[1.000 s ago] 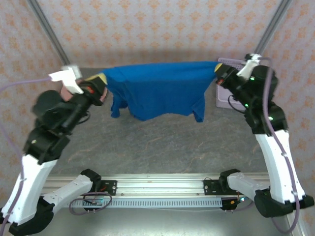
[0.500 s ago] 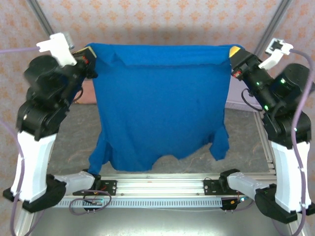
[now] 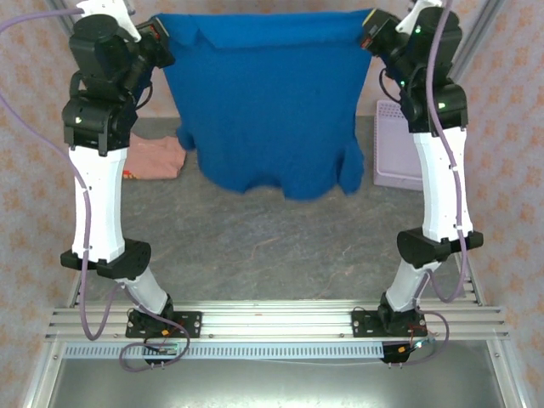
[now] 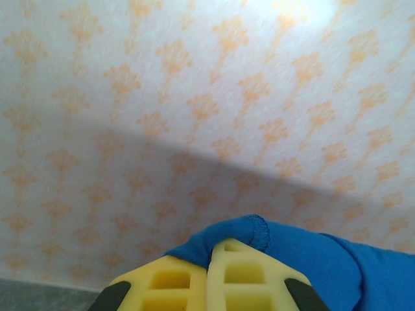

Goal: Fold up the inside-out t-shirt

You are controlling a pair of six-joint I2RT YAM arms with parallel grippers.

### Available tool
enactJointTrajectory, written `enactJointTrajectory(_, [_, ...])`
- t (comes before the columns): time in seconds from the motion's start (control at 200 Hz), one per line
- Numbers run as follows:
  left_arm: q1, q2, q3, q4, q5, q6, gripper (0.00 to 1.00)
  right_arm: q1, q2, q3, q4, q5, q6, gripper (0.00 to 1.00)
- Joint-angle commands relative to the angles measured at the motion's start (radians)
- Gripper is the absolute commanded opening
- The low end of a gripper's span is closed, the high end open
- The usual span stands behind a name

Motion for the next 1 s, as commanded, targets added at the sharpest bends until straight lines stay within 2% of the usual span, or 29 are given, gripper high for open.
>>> enactJointTrajectory(0.0, [0.018,-0.081,0.008,-0.038,0.035,0.007,0.0,-0.016,-0.034,0.096,-0.057,-0.035,-0.018,0.0])
enactJointTrajectory(0.08, [0.018,-0.173,-0.132,-0.028,0.067,0.008,0.0,-0.015,-0.074,0.021,-0.093,-0.073,-0.007,0.0])
enactJointTrajectory(0.175, [0.015,-0.344,-0.442,0.012,0.131,-0.019,0.0,-0.011,-0.19,-0.184,-0.132,-0.089,0.003,0.0])
enactJointTrajectory(0.295, [0.013,-0.589,-0.958,0.122,0.251,-0.116,0.0,-0.011,-0.437,-0.77,-0.012,-0.1,0.071,0.0])
enactJointTrajectory(0.37, [0.008,-0.693,-1.239,0.13,0.3,-0.175,0.0,-0.011,-0.547,-1.067,-0.021,-0.077,0.107,0.0])
enactJointTrajectory(0.475, [-0.034,-0.754,-1.6,0.188,0.346,-0.273,0.0,-0.011,-0.617,-1.416,-0.009,-0.021,0.141,0.0])
enactJointTrajectory(0.555, [-0.089,-0.732,-1.8,0.25,0.365,-0.315,0.02,-0.018,-0.597,-1.591,0.036,0.008,0.149,0.01])
enactJointTrajectory(0.641, [-0.134,-0.676,-1.911,0.291,0.33,-0.337,0.12,-0.036,-0.51,-1.643,0.048,0.062,0.116,0.03])
enactJointTrajectory(0.681, [-0.146,-0.649,-1.92,0.274,0.302,-0.327,0.24,-0.043,-0.471,-1.637,0.044,0.101,0.093,0.06])
enactJointTrajectory(0.711, [-0.156,-0.636,-1.92,0.257,0.277,-0.313,0.37,-0.053,-0.443,-1.628,0.041,0.108,0.079,0.11])
enactJointTrajectory(0.811, [-0.199,-0.636,-1.884,0.192,0.191,-0.264,0.61,-0.058,-0.388,-1.578,0.0,0.075,0.032,0.34])
enactJointTrajectory(0.866, [-0.266,-0.658,-1.849,0.171,0.119,-0.238,0.73,-0.056,-0.4,-1.568,-0.014,0.044,0.008,0.43])
enactJointTrajectory(0.916, [-0.348,-0.672,-1.822,0.192,0.059,-0.198,0.77,-0.047,-0.422,-1.569,-0.022,0.025,-0.005,0.47])
enactJointTrajectory(0.996, [-0.488,-0.642,-1.802,0.33,0.065,-0.117,0.79,-0.018,-0.451,-1.576,-0.008,-0.005,-0.01,0.51])
